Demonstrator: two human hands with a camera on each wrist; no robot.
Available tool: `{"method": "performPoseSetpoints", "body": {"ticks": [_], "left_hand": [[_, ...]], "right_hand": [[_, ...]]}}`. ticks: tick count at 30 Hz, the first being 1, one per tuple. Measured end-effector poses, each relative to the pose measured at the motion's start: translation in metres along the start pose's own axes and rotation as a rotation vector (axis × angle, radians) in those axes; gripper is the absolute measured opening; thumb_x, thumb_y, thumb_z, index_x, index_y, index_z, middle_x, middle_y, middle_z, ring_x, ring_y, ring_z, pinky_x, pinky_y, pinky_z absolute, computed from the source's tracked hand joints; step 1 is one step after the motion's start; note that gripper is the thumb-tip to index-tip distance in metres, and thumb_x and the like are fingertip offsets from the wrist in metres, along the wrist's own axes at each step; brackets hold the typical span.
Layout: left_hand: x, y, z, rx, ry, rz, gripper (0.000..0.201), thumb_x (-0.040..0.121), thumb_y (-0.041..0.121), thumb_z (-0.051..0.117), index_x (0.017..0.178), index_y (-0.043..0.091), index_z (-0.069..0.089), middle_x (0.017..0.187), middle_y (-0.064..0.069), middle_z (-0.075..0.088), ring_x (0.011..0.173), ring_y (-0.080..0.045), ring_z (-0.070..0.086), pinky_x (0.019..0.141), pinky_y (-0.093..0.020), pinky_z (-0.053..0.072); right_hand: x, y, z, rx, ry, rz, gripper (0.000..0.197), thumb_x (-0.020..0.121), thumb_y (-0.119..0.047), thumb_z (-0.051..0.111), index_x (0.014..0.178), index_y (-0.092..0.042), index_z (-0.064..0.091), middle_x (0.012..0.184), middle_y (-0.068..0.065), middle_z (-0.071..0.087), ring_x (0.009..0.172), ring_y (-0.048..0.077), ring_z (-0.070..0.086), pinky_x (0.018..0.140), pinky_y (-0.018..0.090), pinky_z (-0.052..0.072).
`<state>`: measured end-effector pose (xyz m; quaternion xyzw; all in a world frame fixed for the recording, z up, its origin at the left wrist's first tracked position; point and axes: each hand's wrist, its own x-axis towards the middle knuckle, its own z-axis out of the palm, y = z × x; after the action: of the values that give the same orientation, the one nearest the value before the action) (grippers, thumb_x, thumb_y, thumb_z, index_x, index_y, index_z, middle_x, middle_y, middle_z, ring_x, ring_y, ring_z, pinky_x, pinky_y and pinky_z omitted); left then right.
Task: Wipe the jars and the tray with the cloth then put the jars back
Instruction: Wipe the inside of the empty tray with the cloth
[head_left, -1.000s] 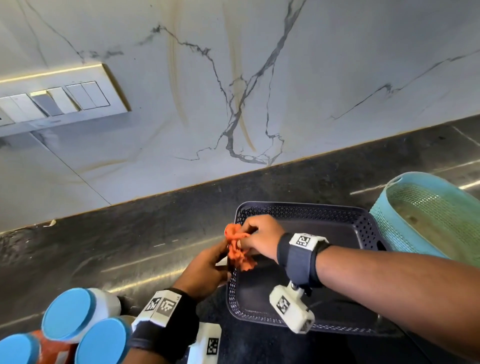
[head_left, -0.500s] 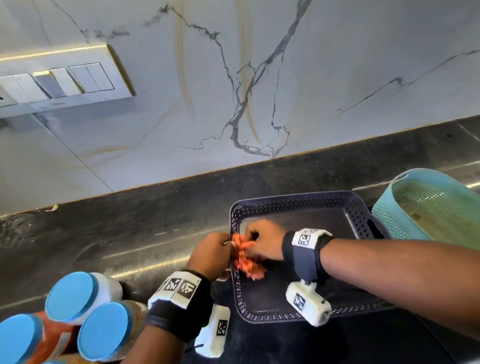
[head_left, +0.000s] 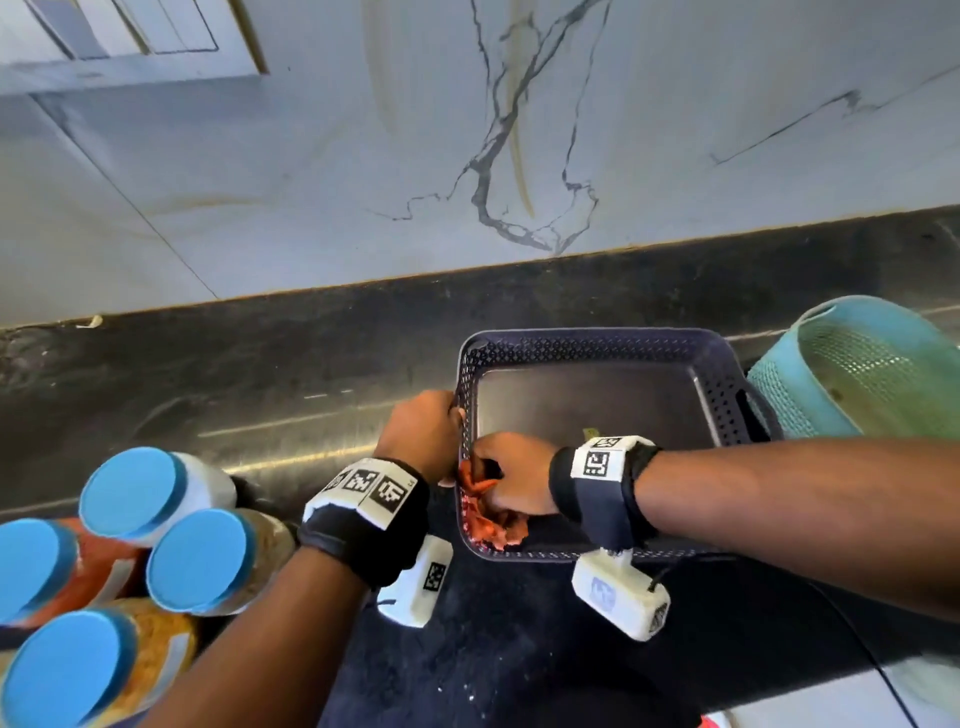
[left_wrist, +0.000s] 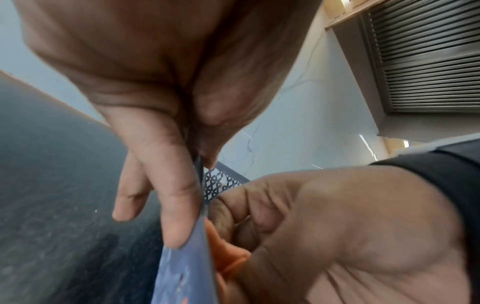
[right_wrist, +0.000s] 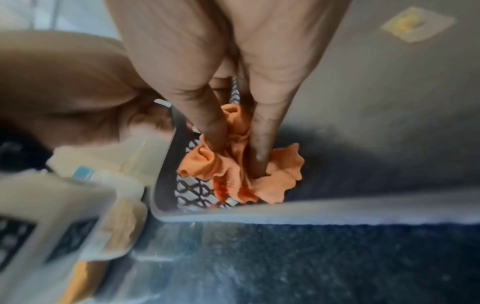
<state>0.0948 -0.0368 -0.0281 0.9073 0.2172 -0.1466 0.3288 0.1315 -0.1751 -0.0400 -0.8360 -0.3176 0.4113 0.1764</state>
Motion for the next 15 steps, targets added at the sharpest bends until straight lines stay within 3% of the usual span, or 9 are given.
{"method": "performPoseSetpoints", "body": {"ticks": [2,4,7,10,13,15], "left_hand": [[0.002,0.001,-0.001,0.093,-0.002,-0.005,0.027,0.103,0.018,0.044,0.105,0.001,0.065,0.114,-0.027,0.07,0.107,-0.044,0.065,0.078,-0.038,0.046],[0.0,0.005,-0.002,0.184,-0.012,0.002,0.025,0.103,0.017,0.044,0.108,0.0,0.062,0.117,-0.027,0.068,0.11,-0.044,0.063,0.08,-0.04,0.047],[-0.004,0.012,-0.002,0.281,-0.03,0.032,0.025,0.104,0.015,0.044,0.111,-0.002,0.061,0.118,-0.027,0.068,0.11,-0.044,0.064,0.085,-0.043,0.05],[-0.006,0.014,-0.003,0.341,-0.034,0.05,0.025,0.104,0.012,0.043,0.114,-0.002,0.061,0.119,-0.025,0.069,0.109,-0.042,0.066,0.084,-0.042,0.05],[-0.006,0.014,-0.004,0.341,-0.032,0.039,0.025,0.104,0.013,0.044,0.114,-0.003,0.06,0.119,-0.026,0.068,0.109,-0.043,0.065,0.081,-0.04,0.046],[-0.007,0.016,-0.005,0.332,-0.03,0.03,0.025,0.104,0.014,0.045,0.115,-0.003,0.06,0.121,-0.026,0.067,0.11,-0.044,0.064,0.084,-0.041,0.048]], "right_hand": [[-0.009,-0.004,0.001,-0.079,-0.102,-0.101,0.017,0.083,-0.005,0.068,0.095,-0.014,0.063,0.098,0.007,0.066,0.086,0.023,0.059,0.063,0.025,0.044],[-0.018,-0.004,0.001,-0.136,-0.191,-0.188,0.022,0.083,-0.001,0.065,0.099,-0.016,0.065,0.103,0.007,0.069,0.087,0.021,0.057,0.069,0.025,0.041],[-0.025,0.003,-0.006,-0.234,-0.291,-0.276,0.022,0.082,0.005,0.063,0.097,-0.011,0.068,0.091,0.0,0.065,0.08,0.015,0.05,0.064,0.023,0.036],[-0.032,0.023,-0.016,-0.356,-0.393,-0.242,0.022,0.081,0.007,0.06,0.094,-0.009,0.068,0.082,-0.004,0.06,0.077,0.018,0.051,0.064,0.025,0.034],[-0.041,0.035,-0.014,-0.374,-0.388,-0.181,0.025,0.084,0.006,0.056,0.099,-0.01,0.069,0.091,0.001,0.068,0.08,0.019,0.054,0.061,0.019,0.037],[-0.037,0.024,-0.007,-0.312,-0.314,-0.19,0.024,0.086,0.002,0.058,0.103,-0.011,0.07,0.102,0.005,0.072,0.083,0.021,0.058,0.067,0.022,0.039]]}}
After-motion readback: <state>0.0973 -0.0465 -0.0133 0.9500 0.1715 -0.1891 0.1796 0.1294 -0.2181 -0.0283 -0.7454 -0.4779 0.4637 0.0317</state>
